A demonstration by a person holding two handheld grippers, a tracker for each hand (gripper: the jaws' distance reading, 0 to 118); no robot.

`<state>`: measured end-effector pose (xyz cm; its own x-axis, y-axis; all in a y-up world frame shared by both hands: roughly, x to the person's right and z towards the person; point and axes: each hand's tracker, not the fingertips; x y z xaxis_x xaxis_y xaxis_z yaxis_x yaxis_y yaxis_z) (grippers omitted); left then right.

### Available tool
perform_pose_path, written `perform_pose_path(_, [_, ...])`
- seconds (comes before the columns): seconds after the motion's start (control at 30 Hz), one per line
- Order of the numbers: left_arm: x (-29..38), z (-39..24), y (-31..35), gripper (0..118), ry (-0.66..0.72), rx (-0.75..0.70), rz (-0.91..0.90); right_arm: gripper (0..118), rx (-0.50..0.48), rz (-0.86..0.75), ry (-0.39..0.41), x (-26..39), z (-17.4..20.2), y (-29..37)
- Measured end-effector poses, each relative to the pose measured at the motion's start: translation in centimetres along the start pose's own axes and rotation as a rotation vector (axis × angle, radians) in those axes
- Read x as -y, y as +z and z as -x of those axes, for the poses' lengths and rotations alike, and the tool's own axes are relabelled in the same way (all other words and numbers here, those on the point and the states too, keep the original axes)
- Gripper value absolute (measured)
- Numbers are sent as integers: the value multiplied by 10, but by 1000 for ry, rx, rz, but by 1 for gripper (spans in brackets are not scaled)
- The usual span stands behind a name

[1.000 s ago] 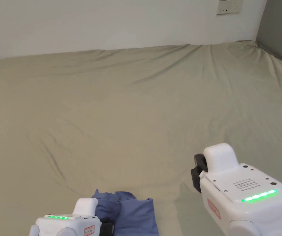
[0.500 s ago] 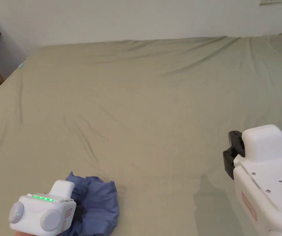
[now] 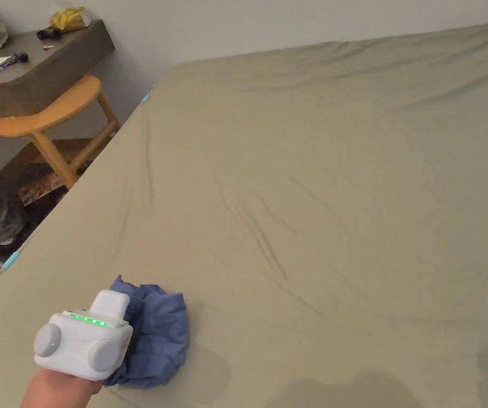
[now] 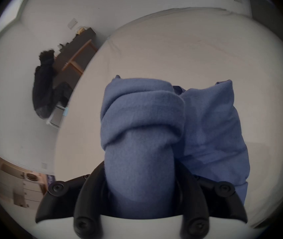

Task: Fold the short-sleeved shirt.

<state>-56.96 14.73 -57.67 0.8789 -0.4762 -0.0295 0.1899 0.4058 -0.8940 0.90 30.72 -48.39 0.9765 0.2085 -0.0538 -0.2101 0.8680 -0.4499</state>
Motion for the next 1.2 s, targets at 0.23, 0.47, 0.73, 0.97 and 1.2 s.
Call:
perform_pose_path(0.23, [0,65,-50,33,68,-77,82,3,6,44,1,-3,10,-17])
perform_pose_path(0.47, [-19,89,-14,107,171,-55,-48,3,0,59,-30,-5,-4,-17])
perform_pose_path(0.73, [-63,40,183,114,473,100,-631,3,24,-66,-37,-28,-31,15])
perform_pose_path(0.97, [-64,-91,323,19,484,174,-914,3,53,-215,-48,-46,-40,64])
perform_pose_path(1.2, [-46,-165,384,0,351,234,-1045,3,107,-284,51,-32,-41,93])
